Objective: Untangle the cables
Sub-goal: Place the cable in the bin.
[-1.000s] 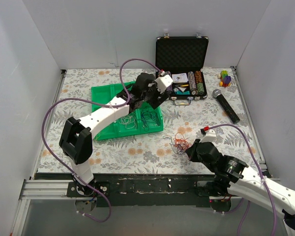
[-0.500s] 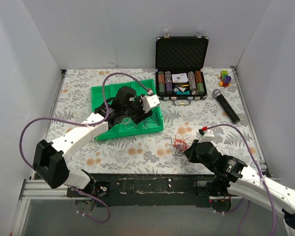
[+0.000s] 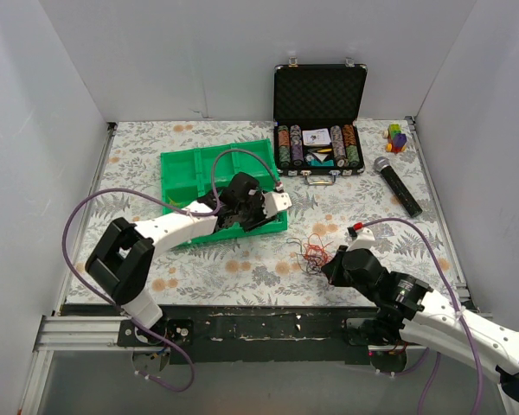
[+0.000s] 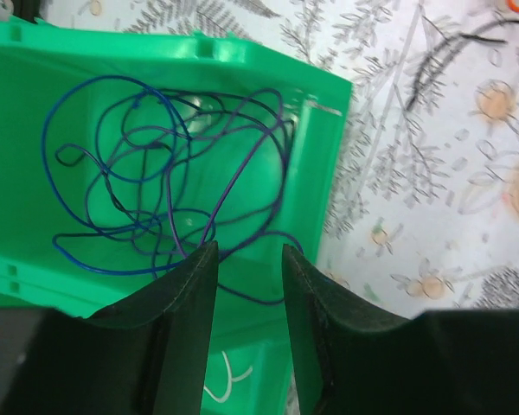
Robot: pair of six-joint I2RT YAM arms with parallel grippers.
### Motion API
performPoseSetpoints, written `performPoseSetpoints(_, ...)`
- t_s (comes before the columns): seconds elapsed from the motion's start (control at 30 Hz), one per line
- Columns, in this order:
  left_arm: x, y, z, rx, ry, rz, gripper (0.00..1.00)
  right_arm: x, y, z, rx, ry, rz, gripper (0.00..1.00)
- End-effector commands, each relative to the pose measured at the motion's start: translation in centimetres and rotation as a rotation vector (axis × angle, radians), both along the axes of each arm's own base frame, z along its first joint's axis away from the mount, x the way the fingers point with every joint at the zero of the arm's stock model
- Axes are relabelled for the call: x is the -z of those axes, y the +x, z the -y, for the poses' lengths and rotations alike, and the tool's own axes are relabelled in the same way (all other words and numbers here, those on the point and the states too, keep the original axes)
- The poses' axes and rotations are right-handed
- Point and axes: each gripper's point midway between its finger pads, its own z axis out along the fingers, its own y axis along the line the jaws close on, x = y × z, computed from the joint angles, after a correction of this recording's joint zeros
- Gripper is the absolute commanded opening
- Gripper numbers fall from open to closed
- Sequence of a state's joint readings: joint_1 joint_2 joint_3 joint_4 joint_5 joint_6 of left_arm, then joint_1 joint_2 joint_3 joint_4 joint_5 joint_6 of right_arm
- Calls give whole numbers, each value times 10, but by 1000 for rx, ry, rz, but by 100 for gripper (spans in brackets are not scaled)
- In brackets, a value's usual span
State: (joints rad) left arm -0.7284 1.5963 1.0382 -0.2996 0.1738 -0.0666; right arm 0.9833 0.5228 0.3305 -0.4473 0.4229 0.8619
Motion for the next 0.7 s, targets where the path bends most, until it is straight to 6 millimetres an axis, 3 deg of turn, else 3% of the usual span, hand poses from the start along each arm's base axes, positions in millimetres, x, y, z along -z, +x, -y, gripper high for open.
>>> performPoseSetpoints(0.0,-31,41,18,-65,-65,129,35,0,-2,-3,6,40,-3,1)
performPoseSetpoints(0.27,-24,72,17,-151,-48,186,34,4,-4,-1,8,44,-11,1)
performPoseSetpoints(0.5,5,71,9,-165,-10,147,34,3,-4,-2,9,51,-9,1)
performPoseSetpoints(0.57,-12,74,15,-174,-45,140,36,3,-4,-1,10,51,-10,1)
performPoseSetpoints(0.67,-70,71,35,-149,-165,122,45,3,-5,-1,8,50,-10,1)
